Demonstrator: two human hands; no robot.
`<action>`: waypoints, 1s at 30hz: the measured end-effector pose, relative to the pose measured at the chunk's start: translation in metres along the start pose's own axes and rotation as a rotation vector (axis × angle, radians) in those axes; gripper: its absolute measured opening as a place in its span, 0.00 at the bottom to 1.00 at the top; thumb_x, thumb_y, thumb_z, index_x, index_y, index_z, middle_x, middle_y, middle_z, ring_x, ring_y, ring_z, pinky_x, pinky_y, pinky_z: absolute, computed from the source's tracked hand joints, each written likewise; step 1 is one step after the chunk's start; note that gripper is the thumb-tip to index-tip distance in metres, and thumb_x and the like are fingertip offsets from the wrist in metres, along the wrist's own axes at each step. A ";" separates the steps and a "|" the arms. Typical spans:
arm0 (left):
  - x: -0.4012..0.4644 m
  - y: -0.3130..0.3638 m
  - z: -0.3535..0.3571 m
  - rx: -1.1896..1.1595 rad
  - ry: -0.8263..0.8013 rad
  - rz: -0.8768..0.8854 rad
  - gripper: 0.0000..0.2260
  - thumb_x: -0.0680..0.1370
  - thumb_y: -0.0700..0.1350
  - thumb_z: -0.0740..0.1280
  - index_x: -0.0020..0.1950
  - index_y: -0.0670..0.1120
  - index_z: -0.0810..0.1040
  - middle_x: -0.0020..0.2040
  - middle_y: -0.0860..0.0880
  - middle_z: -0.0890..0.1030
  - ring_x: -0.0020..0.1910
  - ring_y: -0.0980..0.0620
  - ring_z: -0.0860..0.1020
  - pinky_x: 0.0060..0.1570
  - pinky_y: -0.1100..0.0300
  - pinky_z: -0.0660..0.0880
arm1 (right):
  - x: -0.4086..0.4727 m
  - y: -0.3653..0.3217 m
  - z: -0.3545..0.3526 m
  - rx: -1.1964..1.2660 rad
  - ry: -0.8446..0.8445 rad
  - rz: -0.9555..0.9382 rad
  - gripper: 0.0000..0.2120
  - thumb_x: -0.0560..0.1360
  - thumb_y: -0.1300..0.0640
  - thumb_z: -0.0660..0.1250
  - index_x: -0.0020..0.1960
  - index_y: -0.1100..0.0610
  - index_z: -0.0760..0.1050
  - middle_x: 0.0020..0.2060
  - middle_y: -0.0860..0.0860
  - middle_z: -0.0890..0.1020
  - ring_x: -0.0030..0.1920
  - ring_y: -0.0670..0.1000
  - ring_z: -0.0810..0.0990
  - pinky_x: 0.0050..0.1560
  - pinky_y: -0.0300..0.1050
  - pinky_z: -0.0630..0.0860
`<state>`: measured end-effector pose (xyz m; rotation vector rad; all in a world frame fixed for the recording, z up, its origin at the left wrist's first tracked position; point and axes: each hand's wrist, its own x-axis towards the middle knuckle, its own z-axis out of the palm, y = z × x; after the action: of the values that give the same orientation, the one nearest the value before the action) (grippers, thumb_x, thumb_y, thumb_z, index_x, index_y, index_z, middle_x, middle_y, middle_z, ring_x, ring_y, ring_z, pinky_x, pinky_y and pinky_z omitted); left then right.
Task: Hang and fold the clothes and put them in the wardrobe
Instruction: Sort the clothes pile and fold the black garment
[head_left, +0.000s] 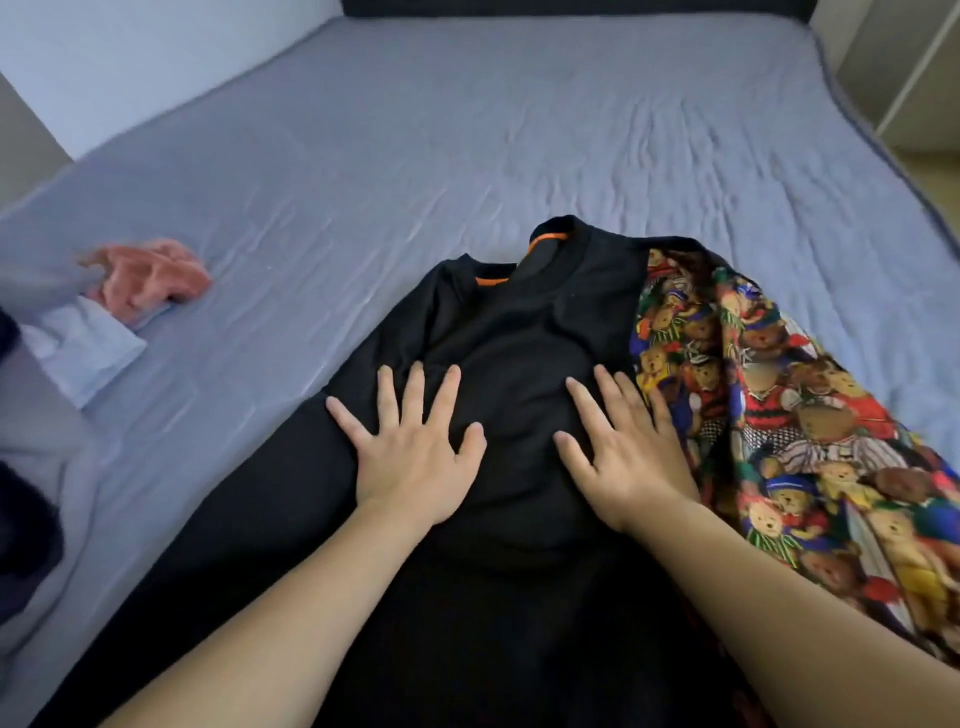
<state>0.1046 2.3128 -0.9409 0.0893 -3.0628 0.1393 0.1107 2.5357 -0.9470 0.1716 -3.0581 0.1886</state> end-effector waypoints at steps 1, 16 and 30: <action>-0.003 0.000 -0.003 0.004 -0.006 -0.006 0.31 0.76 0.67 0.37 0.78 0.60 0.41 0.81 0.50 0.50 0.79 0.43 0.42 0.63 0.25 0.32 | 0.000 -0.001 -0.002 -0.009 0.000 0.005 0.33 0.75 0.33 0.36 0.78 0.42 0.44 0.79 0.48 0.46 0.78 0.48 0.42 0.74 0.51 0.34; -0.138 -0.126 -0.098 0.037 -0.411 0.032 0.28 0.70 0.48 0.63 0.69 0.45 0.64 0.70 0.44 0.66 0.66 0.41 0.68 0.55 0.52 0.71 | -0.058 -0.103 -0.050 0.098 -0.226 0.154 0.33 0.79 0.35 0.42 0.79 0.48 0.43 0.79 0.48 0.44 0.78 0.53 0.42 0.73 0.62 0.39; -0.025 -0.152 -0.158 0.059 -0.152 -0.095 0.29 0.77 0.51 0.58 0.77 0.48 0.59 0.77 0.42 0.55 0.77 0.37 0.51 0.69 0.27 0.43 | -0.056 -0.093 -0.083 -0.092 -0.260 0.172 0.33 0.79 0.36 0.49 0.79 0.46 0.45 0.79 0.47 0.43 0.78 0.54 0.42 0.73 0.66 0.41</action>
<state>0.1505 2.1778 -0.7726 0.2595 -3.1983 0.2276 0.1824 2.4606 -0.8585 -0.0795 -3.3323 0.0370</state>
